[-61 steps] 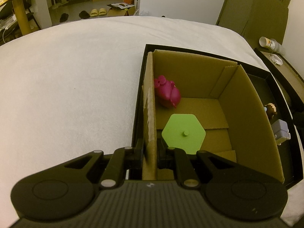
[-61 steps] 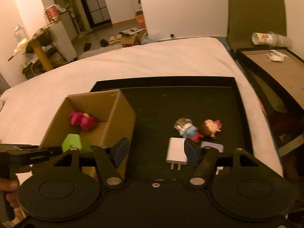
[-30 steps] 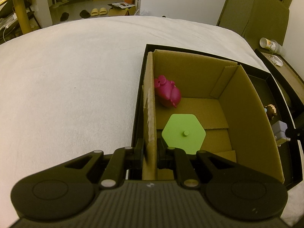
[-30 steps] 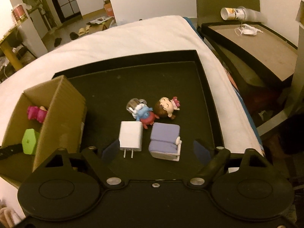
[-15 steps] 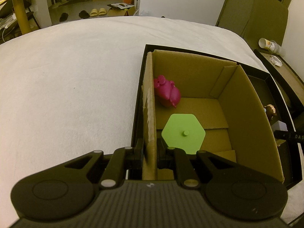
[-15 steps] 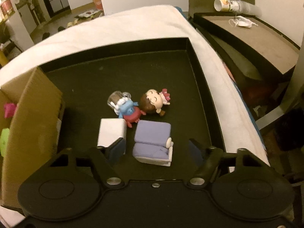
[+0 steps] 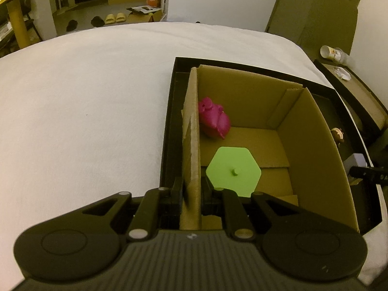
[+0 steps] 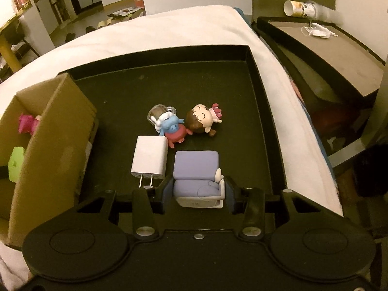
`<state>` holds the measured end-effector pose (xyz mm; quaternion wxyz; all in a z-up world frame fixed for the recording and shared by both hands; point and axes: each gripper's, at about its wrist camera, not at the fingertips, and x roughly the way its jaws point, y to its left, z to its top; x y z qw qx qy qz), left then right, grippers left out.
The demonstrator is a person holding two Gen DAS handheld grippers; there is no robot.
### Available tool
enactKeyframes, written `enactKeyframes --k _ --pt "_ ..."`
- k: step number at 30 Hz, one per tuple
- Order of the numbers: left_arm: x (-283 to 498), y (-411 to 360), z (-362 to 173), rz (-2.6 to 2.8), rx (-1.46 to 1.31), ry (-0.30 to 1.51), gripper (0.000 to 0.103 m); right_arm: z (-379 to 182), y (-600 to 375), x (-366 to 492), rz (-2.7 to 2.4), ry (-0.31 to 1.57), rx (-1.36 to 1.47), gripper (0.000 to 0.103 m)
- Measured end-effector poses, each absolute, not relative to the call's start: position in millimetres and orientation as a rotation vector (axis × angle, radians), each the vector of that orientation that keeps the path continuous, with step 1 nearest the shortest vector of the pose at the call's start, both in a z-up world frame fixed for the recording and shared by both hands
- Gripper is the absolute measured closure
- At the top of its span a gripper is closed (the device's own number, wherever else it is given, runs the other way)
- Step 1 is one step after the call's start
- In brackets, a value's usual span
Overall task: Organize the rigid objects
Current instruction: 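Close the right tool on the lavender armchair toy and lift it, then carry the lavender armchair toy into the box and open the right tool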
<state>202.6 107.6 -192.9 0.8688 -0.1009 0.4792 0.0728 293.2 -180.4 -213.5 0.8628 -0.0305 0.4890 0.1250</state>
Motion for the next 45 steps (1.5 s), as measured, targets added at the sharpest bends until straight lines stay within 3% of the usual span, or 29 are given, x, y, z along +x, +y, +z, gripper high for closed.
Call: enactKeyframes --k 18,45 --pt "203 104 -194 0.160 -0.205 1.002 0.092 -152 -148 290 0.382 0.889 -0.083 0.061" --pt "202 107 -194 0.163 -0.221 1.004 0.091 -116 -82 281 0.537 0.810 -0.110 0.061"
